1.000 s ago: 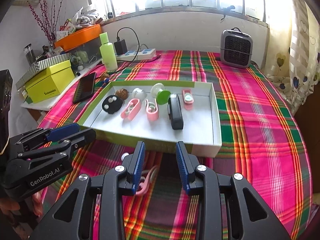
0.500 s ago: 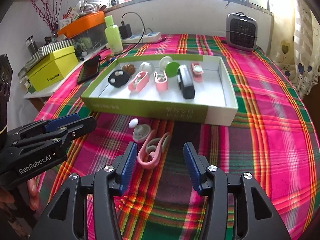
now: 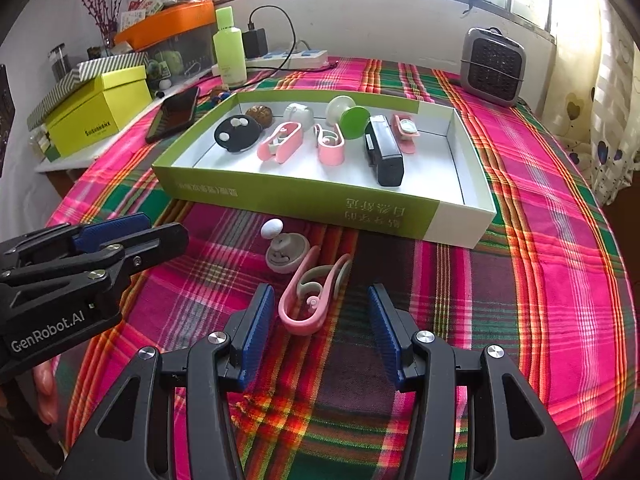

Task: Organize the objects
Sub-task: 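Move left gripper to the white knob while right gripper reaches the last pink clip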

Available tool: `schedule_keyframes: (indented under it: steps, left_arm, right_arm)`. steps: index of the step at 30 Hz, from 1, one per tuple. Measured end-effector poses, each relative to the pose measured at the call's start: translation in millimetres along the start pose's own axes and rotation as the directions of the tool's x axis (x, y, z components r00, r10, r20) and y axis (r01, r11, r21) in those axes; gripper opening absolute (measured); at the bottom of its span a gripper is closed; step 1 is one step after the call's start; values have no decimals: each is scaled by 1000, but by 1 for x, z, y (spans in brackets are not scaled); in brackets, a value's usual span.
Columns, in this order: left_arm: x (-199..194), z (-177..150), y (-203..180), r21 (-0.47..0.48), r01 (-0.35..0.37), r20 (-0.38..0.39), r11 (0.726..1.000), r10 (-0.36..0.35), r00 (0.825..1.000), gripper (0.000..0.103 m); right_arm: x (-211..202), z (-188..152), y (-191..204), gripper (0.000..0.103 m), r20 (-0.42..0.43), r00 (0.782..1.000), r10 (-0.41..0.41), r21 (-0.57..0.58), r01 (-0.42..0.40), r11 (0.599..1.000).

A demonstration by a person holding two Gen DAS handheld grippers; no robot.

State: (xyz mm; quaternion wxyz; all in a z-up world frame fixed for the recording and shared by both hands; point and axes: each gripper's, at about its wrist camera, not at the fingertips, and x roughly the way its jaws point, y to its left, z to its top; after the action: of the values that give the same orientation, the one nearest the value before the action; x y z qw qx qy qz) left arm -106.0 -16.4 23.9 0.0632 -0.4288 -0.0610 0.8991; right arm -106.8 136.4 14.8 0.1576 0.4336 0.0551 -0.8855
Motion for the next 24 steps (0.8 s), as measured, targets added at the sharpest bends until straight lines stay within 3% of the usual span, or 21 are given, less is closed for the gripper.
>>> schedule_keyframes:
  steps: [10, 24]
  left_arm:
    - [8, 0, -6, 10, 25, -22, 1000, -25, 999, 43]
    - [14, 0, -15, 32, 40, -43, 999, -39, 998, 43]
  right_arm:
    - [0, 0, -8, 49, 8, 999, -35, 21, 35, 999]
    - [-3, -1, -18, 25, 13, 999, -30, 17, 30, 999]
